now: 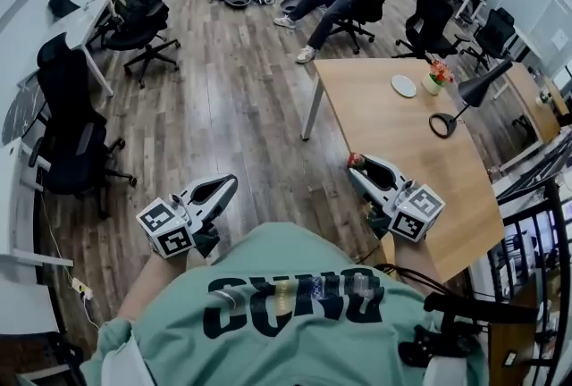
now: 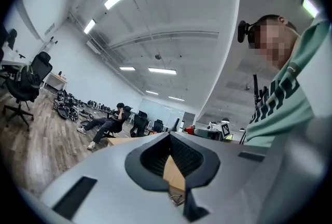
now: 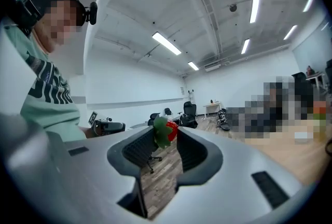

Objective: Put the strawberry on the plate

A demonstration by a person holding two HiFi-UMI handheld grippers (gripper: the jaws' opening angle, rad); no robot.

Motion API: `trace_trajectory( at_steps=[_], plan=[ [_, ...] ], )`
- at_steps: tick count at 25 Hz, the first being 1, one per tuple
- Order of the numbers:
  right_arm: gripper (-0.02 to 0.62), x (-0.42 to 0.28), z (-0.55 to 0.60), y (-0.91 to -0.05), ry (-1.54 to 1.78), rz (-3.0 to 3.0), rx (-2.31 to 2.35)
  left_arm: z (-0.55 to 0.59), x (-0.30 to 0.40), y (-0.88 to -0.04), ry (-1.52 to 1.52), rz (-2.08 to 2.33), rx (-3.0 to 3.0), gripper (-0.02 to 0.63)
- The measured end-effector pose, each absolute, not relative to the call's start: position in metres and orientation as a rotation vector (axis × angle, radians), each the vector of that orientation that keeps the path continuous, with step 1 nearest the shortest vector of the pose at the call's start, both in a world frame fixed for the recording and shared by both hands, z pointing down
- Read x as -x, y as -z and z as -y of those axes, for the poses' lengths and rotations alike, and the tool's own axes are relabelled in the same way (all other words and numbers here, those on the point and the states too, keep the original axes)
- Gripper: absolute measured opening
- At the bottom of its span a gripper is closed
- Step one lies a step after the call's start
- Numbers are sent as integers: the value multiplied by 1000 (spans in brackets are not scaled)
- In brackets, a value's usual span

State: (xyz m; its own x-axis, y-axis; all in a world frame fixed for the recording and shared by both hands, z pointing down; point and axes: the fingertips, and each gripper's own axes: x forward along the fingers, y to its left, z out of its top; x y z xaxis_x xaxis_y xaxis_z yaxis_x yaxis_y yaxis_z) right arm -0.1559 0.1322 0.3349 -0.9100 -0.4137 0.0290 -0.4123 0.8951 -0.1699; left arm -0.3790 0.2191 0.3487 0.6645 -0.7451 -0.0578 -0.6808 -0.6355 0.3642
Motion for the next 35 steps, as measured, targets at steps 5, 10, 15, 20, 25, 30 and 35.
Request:
trace_trajectory(
  at_steps=[5,10,15,20,25,30,35],
  plan=[
    [143,182,-111,-334,280,-3075,721,-197,411,-356,328,1107,-2544,5],
    [143,193,-81,-339,294,-3071,729,-172,420,-364,324,1090,-2527,5],
    [143,206,-33,-354,319,-3080,632,-135,424,-363,304,1146,-2515,5],
    [143,203,47,-348,328,-3063,531,-75,414,-349,294,1257,-2490,5],
    [143,173,119,-339,292,-3047,459,-14,374,-334,250,1293,-2517,5],
    [143,134,178,-355,335,-3015,481,46,336,-341,206,1255,-2504,5],
    [143,95,230,-377,384,-2992,559,107,300,-349,146,1171,-2523,5]
  ],
)
